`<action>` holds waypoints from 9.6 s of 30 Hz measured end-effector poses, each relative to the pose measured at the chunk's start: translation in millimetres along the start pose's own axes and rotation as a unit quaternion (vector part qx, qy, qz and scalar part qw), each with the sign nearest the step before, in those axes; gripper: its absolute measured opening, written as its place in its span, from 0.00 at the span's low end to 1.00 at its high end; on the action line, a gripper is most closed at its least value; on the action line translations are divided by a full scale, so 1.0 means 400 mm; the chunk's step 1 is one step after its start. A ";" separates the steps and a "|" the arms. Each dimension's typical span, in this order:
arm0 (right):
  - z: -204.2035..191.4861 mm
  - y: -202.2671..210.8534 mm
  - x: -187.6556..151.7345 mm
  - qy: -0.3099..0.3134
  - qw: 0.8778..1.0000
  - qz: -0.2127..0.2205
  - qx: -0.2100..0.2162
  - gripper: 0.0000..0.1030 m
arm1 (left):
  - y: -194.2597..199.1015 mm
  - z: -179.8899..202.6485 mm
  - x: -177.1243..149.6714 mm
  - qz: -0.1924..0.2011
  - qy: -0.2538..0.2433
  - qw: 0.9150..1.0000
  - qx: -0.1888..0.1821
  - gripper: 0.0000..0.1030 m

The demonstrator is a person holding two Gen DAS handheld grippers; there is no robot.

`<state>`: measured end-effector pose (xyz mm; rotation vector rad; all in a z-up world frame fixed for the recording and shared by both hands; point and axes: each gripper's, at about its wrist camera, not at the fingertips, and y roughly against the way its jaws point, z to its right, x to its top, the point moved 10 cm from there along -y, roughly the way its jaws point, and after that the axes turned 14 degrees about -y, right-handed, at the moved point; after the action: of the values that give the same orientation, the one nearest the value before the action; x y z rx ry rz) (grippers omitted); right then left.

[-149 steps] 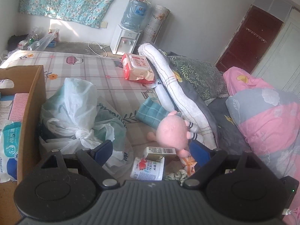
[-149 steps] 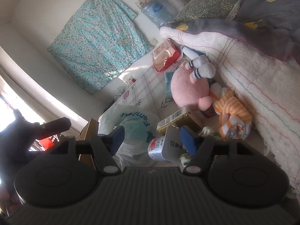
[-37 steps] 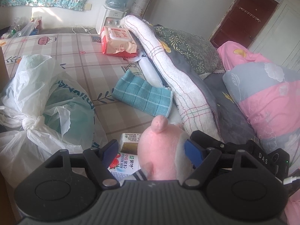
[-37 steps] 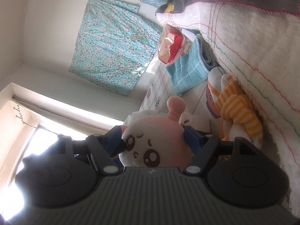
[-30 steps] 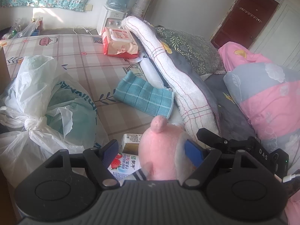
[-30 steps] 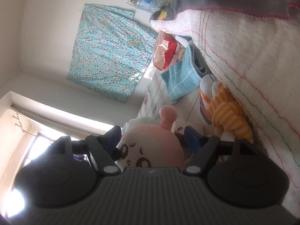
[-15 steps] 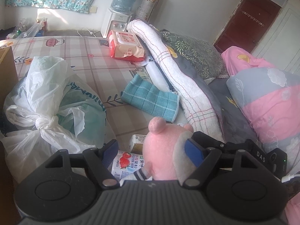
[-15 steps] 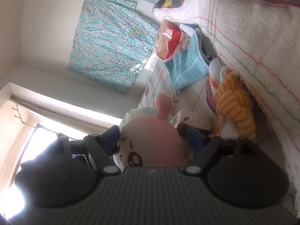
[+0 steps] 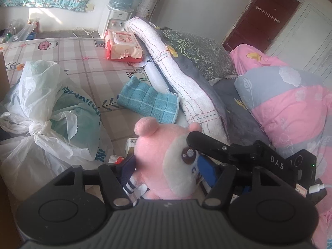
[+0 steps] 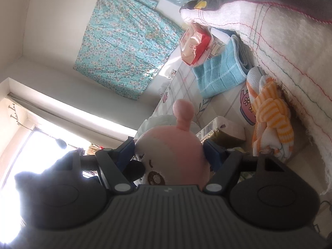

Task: Organize soft objects
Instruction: 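Lift the plush toy with both tools and carry it toward the box, then lower the pink plush toy into the box and open both tools, then reach both tools to the teal checked towel on the bed, then close the left tool on the towel while the right tool grips it too, then carry the teal towel with both tools over the cardboard box, then release the towel into the box by opening both tools, then reach the left tool to the white yogurt cup on the bed, then close the left tool on the yogurt cup and lift it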

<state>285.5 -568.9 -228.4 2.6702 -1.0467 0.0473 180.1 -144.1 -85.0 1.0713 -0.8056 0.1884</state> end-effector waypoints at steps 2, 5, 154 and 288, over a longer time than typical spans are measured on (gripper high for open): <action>-0.025 0.014 -0.006 0.011 1.000 0.003 0.004 0.70 | 0.028 0.004 0.007 0.012 -0.001 1.000 -0.001 0.65; -0.072 0.029 -0.023 0.028 1.000 0.004 0.010 0.70 | 0.071 0.007 0.014 0.028 -0.001 1.000 0.000 0.65; -0.597 -0.287 -0.266 0.488 0.865 -0.089 -0.078 0.14 | 0.303 -0.343 0.269 0.034 0.142 0.988 0.054 0.15; 0.015 -0.135 -0.048 0.007 0.993 -0.076 -0.089 0.47 | -0.006 -0.077 -0.098 0.056 -0.035 0.983 0.174 0.04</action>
<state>307.1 -519.8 -249.5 2.5732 -0.7989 -0.0552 169.1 -110.3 -119.9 1.3668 -0.9188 0.4004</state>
